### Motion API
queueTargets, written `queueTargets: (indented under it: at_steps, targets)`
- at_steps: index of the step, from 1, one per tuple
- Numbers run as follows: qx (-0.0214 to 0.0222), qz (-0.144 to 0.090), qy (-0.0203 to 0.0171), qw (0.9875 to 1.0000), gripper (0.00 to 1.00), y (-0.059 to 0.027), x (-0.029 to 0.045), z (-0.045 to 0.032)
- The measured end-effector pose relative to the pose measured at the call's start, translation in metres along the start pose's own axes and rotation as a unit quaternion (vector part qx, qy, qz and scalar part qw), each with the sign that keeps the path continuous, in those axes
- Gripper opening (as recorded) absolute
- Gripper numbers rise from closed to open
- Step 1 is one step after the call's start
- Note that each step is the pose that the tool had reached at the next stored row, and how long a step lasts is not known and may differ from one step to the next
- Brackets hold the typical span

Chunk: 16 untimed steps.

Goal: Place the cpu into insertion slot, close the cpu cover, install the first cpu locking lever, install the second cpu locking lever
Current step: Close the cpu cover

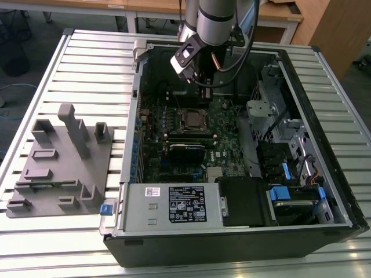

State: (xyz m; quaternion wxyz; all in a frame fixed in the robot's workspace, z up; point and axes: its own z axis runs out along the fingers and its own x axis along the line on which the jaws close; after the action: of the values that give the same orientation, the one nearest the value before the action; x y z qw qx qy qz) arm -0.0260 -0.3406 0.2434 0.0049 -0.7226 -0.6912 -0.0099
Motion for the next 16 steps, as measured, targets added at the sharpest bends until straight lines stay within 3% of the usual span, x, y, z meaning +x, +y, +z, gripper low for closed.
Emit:
queueTargets:
  at_steps: [7,13,16]
  targets:
    - [-0.0015,0.0,0.0001,1.0,0.1,-0.0176,-0.0008,0.0005]
    - [-0.0014,-0.003,0.0,1.0,0.1,-0.0184,-0.0008,0.0004]
    - [-0.0008,-0.029,0.0002,0.9996,0.1,-0.0185,-0.0009,0.0006]
